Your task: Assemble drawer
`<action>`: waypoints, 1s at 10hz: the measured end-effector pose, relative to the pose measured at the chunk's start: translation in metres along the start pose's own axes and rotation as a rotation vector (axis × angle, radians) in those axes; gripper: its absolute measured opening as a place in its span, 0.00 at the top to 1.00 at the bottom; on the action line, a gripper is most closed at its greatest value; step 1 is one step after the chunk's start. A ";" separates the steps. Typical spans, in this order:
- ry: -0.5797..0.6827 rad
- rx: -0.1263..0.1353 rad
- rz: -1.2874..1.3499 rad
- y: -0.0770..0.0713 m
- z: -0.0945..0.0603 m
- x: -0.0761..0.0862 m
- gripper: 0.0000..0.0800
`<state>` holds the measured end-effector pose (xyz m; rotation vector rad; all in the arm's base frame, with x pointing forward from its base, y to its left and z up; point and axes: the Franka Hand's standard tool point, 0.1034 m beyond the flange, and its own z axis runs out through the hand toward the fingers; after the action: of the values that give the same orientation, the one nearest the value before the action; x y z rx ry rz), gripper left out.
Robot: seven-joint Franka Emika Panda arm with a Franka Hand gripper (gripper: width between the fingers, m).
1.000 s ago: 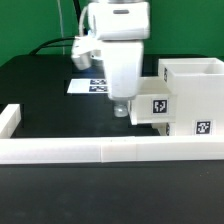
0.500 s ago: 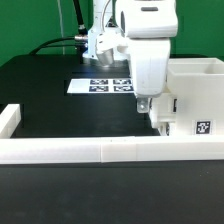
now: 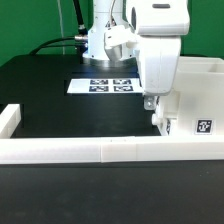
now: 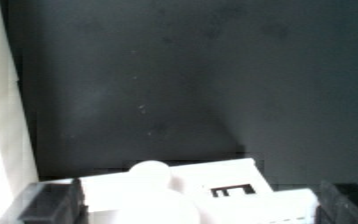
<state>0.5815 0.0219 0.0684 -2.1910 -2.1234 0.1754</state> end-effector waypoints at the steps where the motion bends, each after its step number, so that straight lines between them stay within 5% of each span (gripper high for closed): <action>1: -0.001 0.000 0.002 0.000 0.000 -0.001 0.19; 10: 0.021 0.006 -0.062 0.000 0.002 -0.011 0.19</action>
Offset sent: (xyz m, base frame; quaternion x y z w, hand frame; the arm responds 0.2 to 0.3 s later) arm 0.0000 0.0000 0.0000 0.0000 0.0000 0.0000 1.0000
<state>0.5809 0.0107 0.0664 -2.1104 -2.1734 0.1533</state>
